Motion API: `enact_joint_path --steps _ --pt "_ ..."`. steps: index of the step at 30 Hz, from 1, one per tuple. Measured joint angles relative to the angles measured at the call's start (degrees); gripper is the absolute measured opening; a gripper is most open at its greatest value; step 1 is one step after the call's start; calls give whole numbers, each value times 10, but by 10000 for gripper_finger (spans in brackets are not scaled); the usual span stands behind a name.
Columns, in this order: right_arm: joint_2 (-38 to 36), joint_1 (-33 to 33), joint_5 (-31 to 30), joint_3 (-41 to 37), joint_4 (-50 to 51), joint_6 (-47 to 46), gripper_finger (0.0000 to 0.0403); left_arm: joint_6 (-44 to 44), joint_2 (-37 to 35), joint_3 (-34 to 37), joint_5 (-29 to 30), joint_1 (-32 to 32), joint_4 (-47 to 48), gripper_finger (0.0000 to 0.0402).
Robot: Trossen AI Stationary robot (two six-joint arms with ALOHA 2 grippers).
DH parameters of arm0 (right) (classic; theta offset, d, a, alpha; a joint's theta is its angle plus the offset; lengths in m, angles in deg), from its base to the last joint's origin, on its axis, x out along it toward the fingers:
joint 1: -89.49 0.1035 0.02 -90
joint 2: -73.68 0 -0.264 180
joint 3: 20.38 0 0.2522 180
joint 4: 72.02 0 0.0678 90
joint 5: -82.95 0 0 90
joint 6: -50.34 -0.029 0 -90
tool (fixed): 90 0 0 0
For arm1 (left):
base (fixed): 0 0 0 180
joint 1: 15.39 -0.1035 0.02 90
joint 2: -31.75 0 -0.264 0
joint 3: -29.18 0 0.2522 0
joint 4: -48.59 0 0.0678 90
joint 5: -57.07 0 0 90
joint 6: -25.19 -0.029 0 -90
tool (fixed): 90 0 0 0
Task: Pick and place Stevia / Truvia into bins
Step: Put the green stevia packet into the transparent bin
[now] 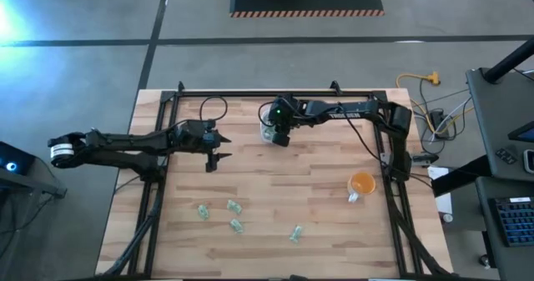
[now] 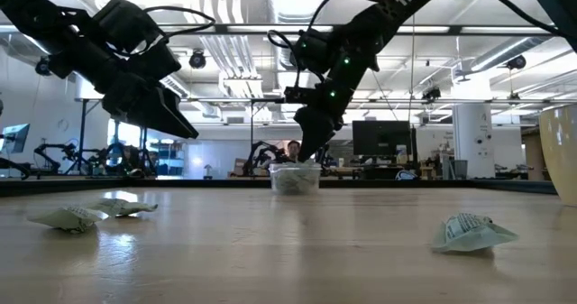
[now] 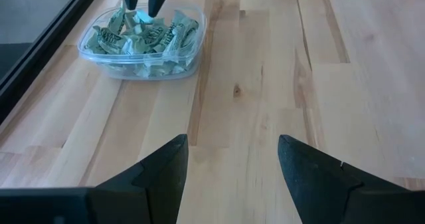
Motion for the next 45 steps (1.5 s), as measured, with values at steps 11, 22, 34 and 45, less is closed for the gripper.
enact_joint_path --steps 11,22,34,45 --pt "-52 32 4 0 78 -19 173 8 0 0 -14 0 7 217" --pt "-80 131 117 -13 158 -19 154 62 0 0 -99 2 17 217" --pt "-80 215 120 -74 158 -26 133 163 0 -1 -101 113 86 217" --pt "-80 226 119 -99 153 -49 111 213 27 -1 42 306 72 217"
